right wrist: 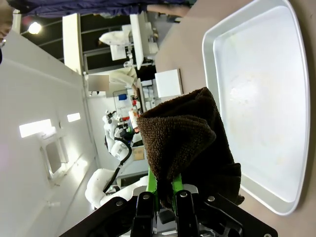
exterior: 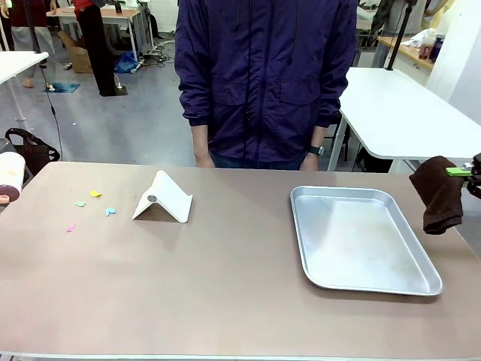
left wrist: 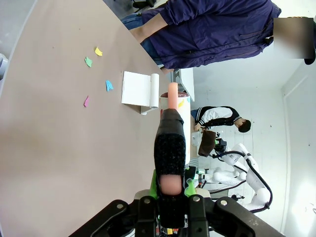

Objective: Clean the surface of the table.
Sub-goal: Clean the area not pointed to by the person.

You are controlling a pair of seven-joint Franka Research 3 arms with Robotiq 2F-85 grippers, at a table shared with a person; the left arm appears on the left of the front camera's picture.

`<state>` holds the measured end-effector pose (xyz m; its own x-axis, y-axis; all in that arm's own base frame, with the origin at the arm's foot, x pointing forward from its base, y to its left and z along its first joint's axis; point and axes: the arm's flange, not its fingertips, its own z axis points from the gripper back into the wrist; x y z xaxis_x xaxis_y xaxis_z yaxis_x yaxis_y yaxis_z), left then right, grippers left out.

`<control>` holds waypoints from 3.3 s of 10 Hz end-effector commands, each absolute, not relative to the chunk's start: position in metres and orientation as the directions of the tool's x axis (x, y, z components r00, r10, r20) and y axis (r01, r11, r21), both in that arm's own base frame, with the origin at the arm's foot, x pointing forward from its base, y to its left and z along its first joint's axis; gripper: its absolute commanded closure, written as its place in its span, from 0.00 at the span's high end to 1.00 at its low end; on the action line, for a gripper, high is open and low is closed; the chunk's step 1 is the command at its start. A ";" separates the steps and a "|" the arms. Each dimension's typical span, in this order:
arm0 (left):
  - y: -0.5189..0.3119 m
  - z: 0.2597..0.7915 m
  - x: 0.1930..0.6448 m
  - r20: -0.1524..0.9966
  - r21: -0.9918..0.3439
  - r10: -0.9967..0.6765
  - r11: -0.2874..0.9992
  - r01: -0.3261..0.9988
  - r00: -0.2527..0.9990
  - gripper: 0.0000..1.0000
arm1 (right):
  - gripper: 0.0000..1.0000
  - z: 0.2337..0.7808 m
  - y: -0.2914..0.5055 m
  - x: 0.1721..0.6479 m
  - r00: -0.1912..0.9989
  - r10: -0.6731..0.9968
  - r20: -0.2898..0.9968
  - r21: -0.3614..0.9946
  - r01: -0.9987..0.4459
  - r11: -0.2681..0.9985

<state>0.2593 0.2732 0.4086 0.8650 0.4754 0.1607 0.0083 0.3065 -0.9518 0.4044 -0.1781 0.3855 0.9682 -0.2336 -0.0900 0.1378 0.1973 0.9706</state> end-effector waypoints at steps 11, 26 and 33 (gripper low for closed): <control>0.263 0.417 0.256 0.147 -0.914 0.551 0.394 -0.101 0.821 0.21 | 0.13 0.391 -0.177 0.406 0.970 -0.227 -0.091 0.970 0.137 0.199; 0.206 0.340 0.346 -0.012 -0.670 0.546 0.617 -0.412 0.838 0.21 | 0.13 0.391 -0.177 0.406 0.970 -0.227 -0.091 0.970 0.137 0.199; 0.179 0.320 0.380 -0.054 -0.645 0.468 0.658 -0.389 0.882 0.21 | 0.13 0.391 -0.177 0.406 0.970 -0.227 -0.091 0.970 0.137 0.199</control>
<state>0.3719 0.1846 0.3458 0.8775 0.4793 -0.0125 -0.3462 0.6154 -0.7081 0.4048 -0.1781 0.3855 0.9683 -0.2329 -0.0898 0.1377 0.1981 0.9705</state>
